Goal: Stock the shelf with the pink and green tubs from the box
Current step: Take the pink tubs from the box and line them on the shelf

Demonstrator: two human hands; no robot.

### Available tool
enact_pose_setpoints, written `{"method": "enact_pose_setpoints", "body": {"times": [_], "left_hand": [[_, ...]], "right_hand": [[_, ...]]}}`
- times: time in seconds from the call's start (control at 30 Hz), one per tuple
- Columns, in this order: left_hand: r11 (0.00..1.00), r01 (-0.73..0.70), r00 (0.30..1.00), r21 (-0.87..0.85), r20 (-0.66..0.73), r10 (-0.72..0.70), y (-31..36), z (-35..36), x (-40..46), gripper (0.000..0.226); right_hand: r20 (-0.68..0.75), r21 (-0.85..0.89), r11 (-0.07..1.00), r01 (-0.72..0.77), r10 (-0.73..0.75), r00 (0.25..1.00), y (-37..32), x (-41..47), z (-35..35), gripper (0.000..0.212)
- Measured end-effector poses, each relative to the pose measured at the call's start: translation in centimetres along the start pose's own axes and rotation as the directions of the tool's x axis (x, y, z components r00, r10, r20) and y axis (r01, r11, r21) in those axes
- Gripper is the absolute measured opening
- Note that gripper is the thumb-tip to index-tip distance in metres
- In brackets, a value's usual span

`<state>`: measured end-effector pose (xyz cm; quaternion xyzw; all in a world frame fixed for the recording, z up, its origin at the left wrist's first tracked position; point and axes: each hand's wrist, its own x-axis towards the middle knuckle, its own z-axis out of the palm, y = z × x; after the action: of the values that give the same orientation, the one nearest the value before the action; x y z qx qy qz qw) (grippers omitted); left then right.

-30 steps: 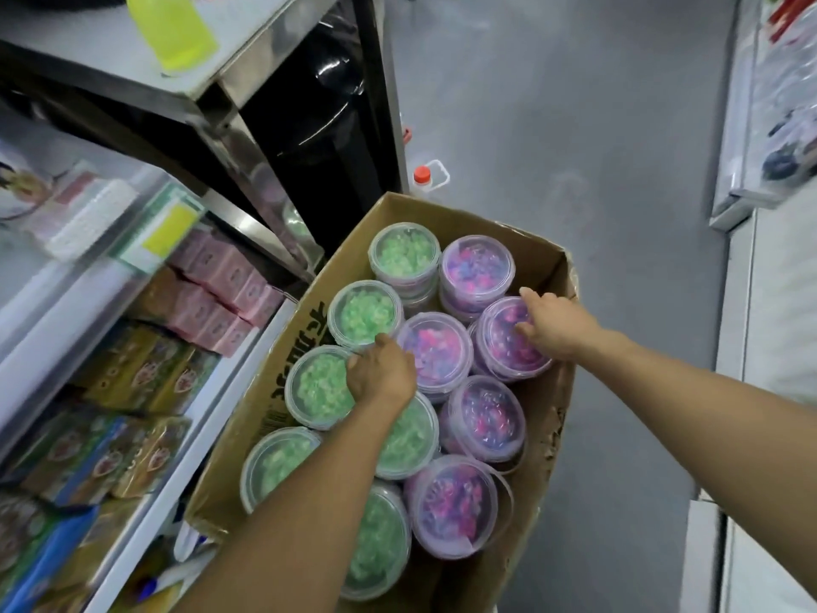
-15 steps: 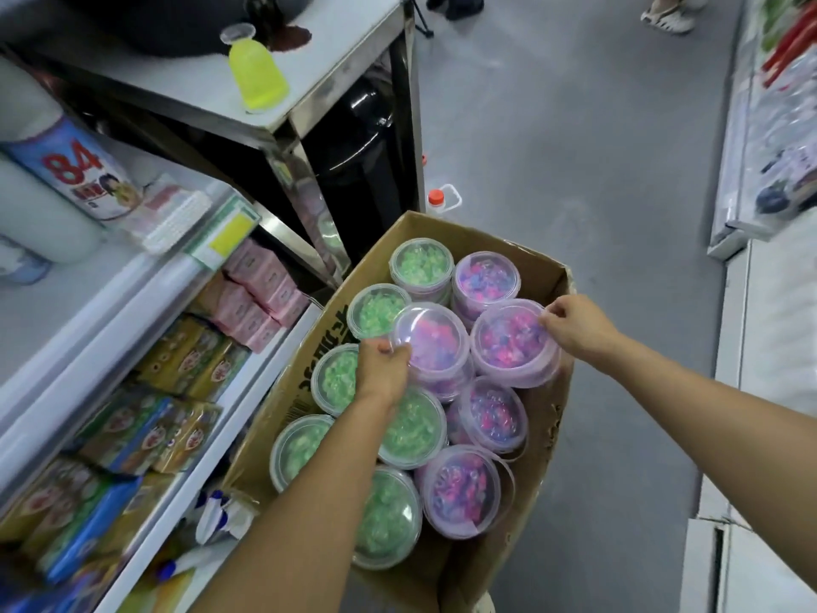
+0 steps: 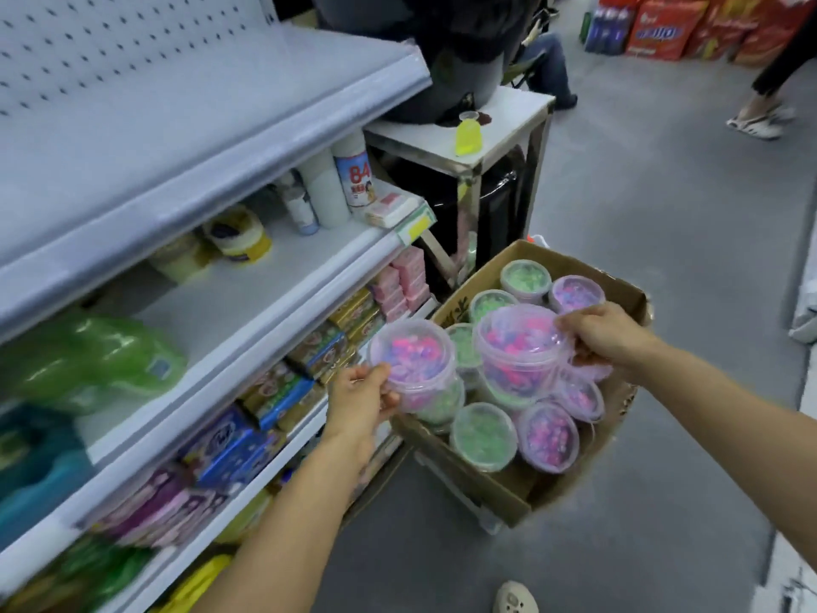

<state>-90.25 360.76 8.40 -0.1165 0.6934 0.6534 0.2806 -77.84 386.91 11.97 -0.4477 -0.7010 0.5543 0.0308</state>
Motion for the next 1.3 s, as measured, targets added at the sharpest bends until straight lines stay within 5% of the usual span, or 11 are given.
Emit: {"method": "enact_pose_setpoints", "body": {"times": [0.13,0.47,0.73,1.1,1.3], "left_hand": [[0.998,-0.032,0.999,-0.058,-0.039,0.030,1.3,-10.1,-5.8,0.030],[0.966,-0.233,0.953,-0.113,-0.224,0.203,4.5,-33.0,-22.1,0.010],[0.908,-0.394,0.867,-0.144,-0.386,0.316,6.4,-47.1,-31.2,0.014],[0.836,-0.517,0.712,-0.182,-0.634,0.302,10.1,-57.1,-34.9,0.024],[0.758,-0.602,0.647,-0.252,-0.711,0.277,12.2,-59.8,-34.8,0.015]], "right_hand": [[0.061,0.034,0.997,0.068,-0.070,0.996,-3.7,-8.4,5.5,0.018],[0.262,0.207,0.936,0.283,-0.332,0.906,-11.9,-26.6,20.4,0.029],[0.468,0.433,0.869,0.241,-0.445,0.764,-18.7,-37.2,30.5,0.022],[0.538,0.490,0.849,0.198,-0.473,0.697,-27.6,-45.5,43.9,0.013],[0.633,0.500,0.863,0.071,-0.420,0.651,-30.2,-46.6,51.5,0.045]]}}
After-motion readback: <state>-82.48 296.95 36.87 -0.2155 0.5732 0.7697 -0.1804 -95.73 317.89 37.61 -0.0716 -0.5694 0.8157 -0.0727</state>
